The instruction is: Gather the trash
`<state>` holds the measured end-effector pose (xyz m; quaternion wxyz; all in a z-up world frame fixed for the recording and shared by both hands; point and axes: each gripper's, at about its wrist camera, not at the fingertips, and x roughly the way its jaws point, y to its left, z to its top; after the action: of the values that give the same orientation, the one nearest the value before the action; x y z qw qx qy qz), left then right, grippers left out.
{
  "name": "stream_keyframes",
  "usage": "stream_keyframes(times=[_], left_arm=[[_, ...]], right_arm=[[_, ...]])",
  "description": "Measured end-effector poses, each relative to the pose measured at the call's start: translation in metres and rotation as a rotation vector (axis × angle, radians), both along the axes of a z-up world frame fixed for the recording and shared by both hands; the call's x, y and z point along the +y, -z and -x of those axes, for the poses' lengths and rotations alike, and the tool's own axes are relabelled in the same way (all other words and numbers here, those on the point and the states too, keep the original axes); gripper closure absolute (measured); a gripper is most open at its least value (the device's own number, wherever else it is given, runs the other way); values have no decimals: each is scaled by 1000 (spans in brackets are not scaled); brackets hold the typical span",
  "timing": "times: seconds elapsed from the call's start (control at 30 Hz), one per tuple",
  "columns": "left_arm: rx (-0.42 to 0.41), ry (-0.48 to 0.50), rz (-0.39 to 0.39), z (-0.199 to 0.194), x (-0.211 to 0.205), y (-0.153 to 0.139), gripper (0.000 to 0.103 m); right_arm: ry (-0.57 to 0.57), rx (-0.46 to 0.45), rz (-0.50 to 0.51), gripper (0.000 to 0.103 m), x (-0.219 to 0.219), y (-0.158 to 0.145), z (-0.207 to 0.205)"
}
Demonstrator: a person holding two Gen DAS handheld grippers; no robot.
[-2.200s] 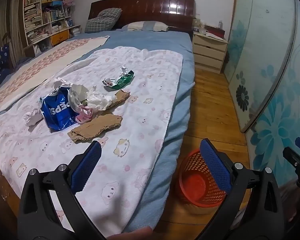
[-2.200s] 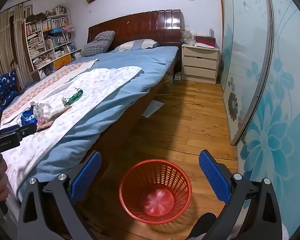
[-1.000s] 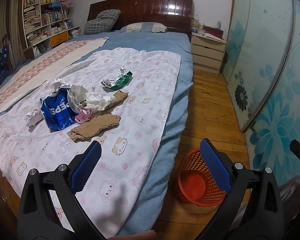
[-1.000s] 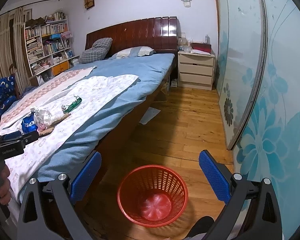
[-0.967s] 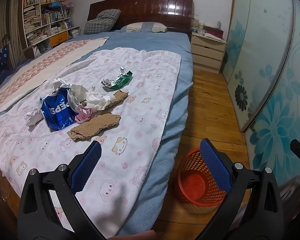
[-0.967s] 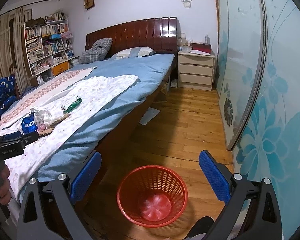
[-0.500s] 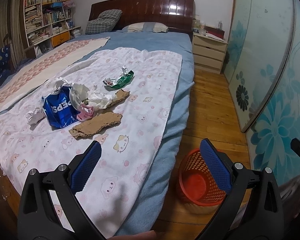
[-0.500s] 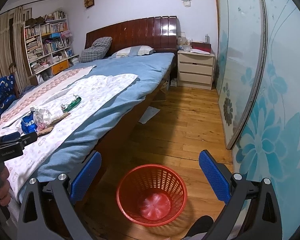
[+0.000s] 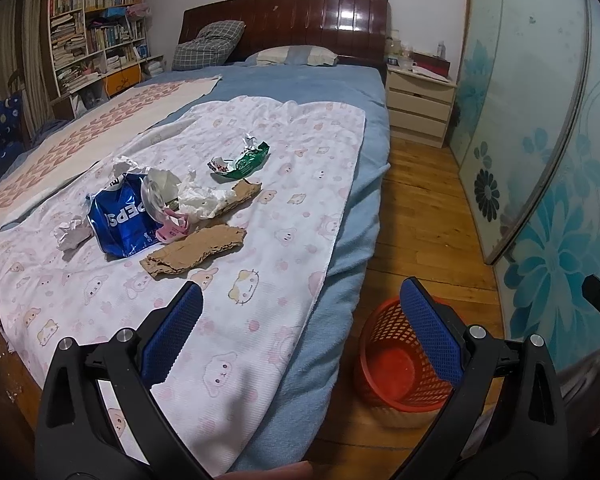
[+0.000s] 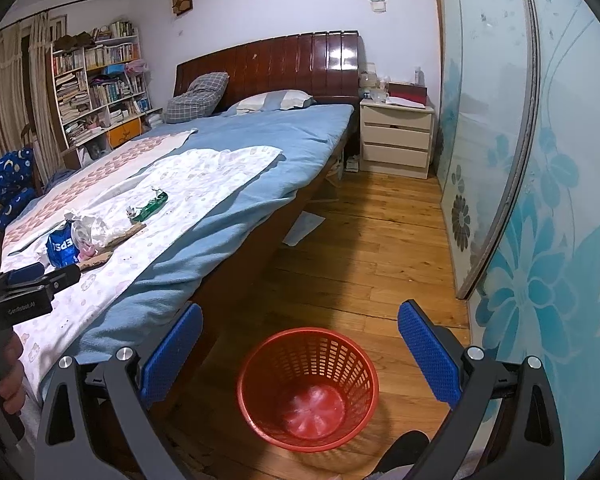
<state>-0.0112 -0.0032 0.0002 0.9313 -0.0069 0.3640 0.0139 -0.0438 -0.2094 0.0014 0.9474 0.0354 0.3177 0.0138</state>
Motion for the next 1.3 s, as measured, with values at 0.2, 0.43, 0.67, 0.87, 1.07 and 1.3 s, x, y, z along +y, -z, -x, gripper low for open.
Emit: stream_keyframes(times=[0.2,0.43,0.67,0.87,1.07,1.3], left_arm=[[-1,-6,-1,-1,3,-1,5],[-2,-18,-1,0,8,-2,5],[-7,-36,1,1,18,-4,5],[-5,-53,7,2,27,-5,5],[-22,-91,-30,6,42,-9,5],[-13,-256,-3,7,123,-10,5]], right_arm=[[-15,3,4,6,4,0,-2],[-46,7,2,6,14,-1,-6],[-77,3,6,6,26,-4,-8],[-97,8,6,6,35,-3,-10],[-153,15,-22,6,50,-13,-20],[-379,43,-10,6,140,-27,-95]])
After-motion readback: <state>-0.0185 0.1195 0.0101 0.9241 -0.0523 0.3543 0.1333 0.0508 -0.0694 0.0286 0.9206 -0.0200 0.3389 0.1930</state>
